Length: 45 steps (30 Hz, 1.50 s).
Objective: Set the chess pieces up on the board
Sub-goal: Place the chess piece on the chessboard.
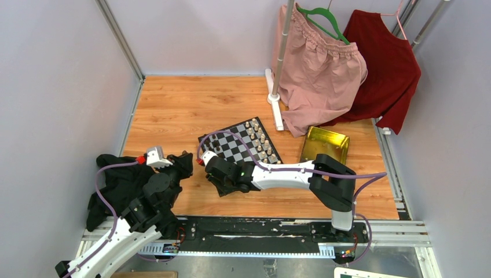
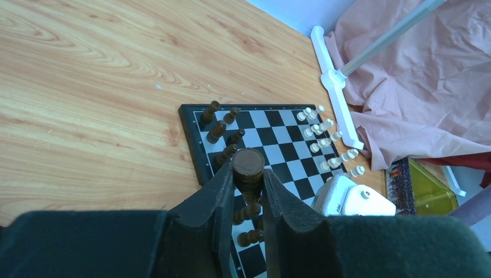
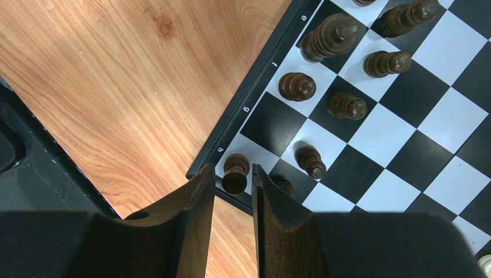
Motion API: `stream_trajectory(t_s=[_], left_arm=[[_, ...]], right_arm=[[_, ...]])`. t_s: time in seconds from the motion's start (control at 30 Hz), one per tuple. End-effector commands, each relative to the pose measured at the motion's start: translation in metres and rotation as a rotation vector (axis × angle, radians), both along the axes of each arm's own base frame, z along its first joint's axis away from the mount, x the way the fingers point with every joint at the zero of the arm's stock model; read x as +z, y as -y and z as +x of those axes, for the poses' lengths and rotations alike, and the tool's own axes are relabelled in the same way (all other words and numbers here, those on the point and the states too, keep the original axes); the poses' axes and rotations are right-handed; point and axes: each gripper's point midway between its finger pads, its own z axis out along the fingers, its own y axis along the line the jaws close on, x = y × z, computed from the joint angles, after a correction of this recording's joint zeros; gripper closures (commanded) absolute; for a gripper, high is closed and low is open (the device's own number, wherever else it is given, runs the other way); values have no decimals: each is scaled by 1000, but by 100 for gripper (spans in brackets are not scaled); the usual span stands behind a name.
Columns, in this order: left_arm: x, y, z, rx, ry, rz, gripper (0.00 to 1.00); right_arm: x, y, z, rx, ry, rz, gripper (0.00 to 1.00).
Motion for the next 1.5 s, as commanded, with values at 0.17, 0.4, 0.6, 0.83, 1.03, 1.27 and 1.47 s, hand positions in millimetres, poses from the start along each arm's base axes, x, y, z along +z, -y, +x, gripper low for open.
stream_trajectory(t_s=[0.17,0.4,0.6,0.83,1.03,1.27,1.47], left_arm=[[25,-2,-2,3,32,-32,100],[59,21,-6,-102,2,-112,100],[97,59,-7,-226,-27,-274,100],[126,103,4,-325,-78,-438,100],[121,139,21,-357,-180,-530,100],[97,179,46,-410,-299,-810,100],[67,198,65,-402,-397,-992,100]], right_arm=[[43,3,0,7,44,81,66],[85,16,-6,-10,95,169,66],[118,44,-2,-82,177,232,66],[153,99,27,-289,336,278,67],[166,143,49,-448,373,342,67],[157,172,69,-547,349,355,67],[144,180,84,-592,325,330,67]])
